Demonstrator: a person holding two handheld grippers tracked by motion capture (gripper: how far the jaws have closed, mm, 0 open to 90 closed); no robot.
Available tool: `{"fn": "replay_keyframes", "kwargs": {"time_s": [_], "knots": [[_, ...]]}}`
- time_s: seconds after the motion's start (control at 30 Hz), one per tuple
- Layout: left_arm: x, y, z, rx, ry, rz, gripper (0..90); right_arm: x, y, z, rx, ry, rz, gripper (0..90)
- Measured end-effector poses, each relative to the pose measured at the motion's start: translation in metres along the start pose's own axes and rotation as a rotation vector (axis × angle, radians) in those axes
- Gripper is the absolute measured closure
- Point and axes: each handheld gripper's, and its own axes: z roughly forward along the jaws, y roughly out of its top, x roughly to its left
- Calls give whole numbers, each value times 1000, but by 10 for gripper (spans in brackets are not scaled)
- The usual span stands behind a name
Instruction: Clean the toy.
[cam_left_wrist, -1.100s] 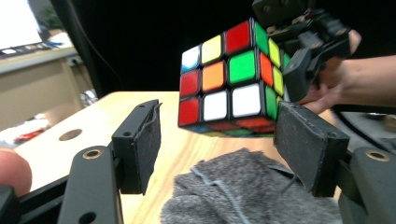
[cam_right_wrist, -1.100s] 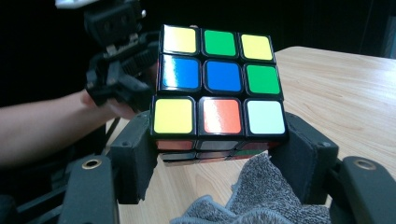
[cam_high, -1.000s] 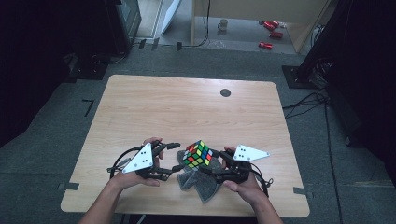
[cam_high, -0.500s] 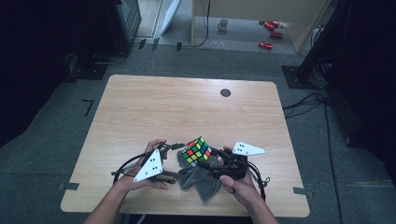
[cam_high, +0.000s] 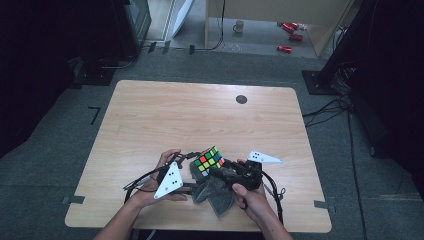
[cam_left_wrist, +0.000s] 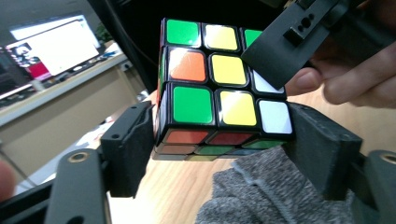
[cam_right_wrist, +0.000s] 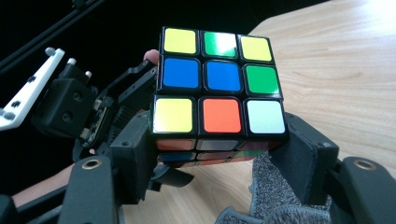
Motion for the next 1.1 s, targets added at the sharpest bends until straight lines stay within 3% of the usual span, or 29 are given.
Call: {"fn": "replay_keyframes", "kwargs": {"time_s": [0.1,0.3,0.43,0.57,0.67,0.77,0.93,1.1], "knots": [[-1,-2,2,7,8,0,288,-1,-1,1,2,-6,27,347],[-5,-2,6,26,31,43,301,-3,-4,4,18,-8,57,347],[-1,-2,3,24,20,12,346,-6,-3,3,18,-2,72,344],[7,-2,-2,6,-19,-51,352,-7,-2,3,32,35,42,321],[16,-4,-9,3,-24,-92,352,-7,2,-2,32,29,-23,276],[26,-8,-18,-3,-17,-146,352,-8,2,-9,49,-34,-135,256],[43,-12,-31,8,-12,-245,353,-10,-8,-10,174,-122,-338,203],[52,-14,-39,29,-45,-325,352,-5,-23,3,282,-152,-458,150]]}}
